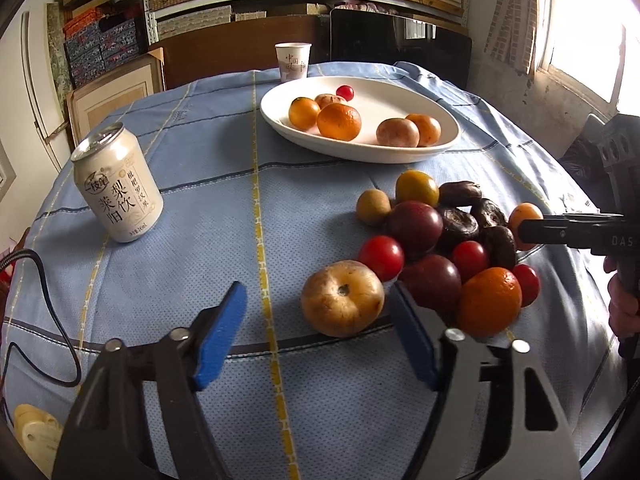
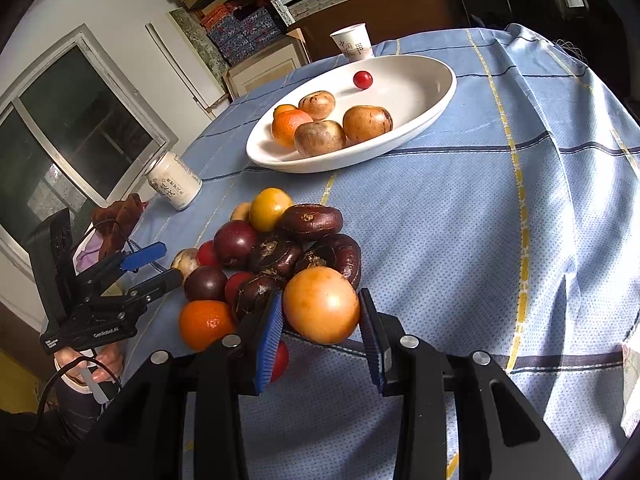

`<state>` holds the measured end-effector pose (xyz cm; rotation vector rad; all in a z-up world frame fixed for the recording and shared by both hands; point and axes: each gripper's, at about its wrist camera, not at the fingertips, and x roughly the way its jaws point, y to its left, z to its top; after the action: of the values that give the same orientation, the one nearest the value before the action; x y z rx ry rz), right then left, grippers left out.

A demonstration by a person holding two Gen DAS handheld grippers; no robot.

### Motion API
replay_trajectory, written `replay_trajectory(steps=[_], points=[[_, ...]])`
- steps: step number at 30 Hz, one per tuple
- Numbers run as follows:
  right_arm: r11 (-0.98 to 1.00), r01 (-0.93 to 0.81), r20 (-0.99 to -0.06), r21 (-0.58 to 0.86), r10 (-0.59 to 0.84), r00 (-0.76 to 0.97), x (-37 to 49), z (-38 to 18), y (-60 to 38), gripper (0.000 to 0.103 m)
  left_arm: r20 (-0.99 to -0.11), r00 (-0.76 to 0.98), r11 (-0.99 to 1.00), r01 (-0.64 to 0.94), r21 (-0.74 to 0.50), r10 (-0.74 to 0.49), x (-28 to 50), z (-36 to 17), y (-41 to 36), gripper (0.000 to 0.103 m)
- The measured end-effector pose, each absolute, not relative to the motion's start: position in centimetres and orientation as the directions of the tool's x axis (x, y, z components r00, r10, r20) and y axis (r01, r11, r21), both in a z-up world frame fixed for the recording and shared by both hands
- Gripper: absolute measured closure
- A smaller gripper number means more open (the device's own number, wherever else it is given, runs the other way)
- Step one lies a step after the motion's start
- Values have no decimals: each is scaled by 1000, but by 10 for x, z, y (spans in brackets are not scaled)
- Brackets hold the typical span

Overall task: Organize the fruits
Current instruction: 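Close the left gripper on the brown fruit while the right gripper grasps the large orange fruit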

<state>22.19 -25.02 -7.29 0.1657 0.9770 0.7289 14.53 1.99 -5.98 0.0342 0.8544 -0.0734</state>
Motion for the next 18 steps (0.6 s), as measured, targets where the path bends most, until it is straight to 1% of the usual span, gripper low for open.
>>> replay_trajectory(steps=[13, 14, 16, 18], points=[[755, -493, -700, 432, 626, 345, 221, -73, -248, 65, -799, 596, 993, 122, -4, -76, 156, -72, 13, 34], [755, -495, -700, 430, 625, 346, 220, -73, -248, 65, -803, 591, 993, 122, -6, -78, 156, -74, 13, 35], [758, -497, -702, 424, 621, 348, 220, -73, -248, 65, -810, 581, 993, 120, -14, -82, 159, -75, 14, 45], [760, -498, -706, 417, 616, 349, 220, -73, -247, 65, -809, 582, 993, 120, -20, -87, 158, -76, 15, 46]])
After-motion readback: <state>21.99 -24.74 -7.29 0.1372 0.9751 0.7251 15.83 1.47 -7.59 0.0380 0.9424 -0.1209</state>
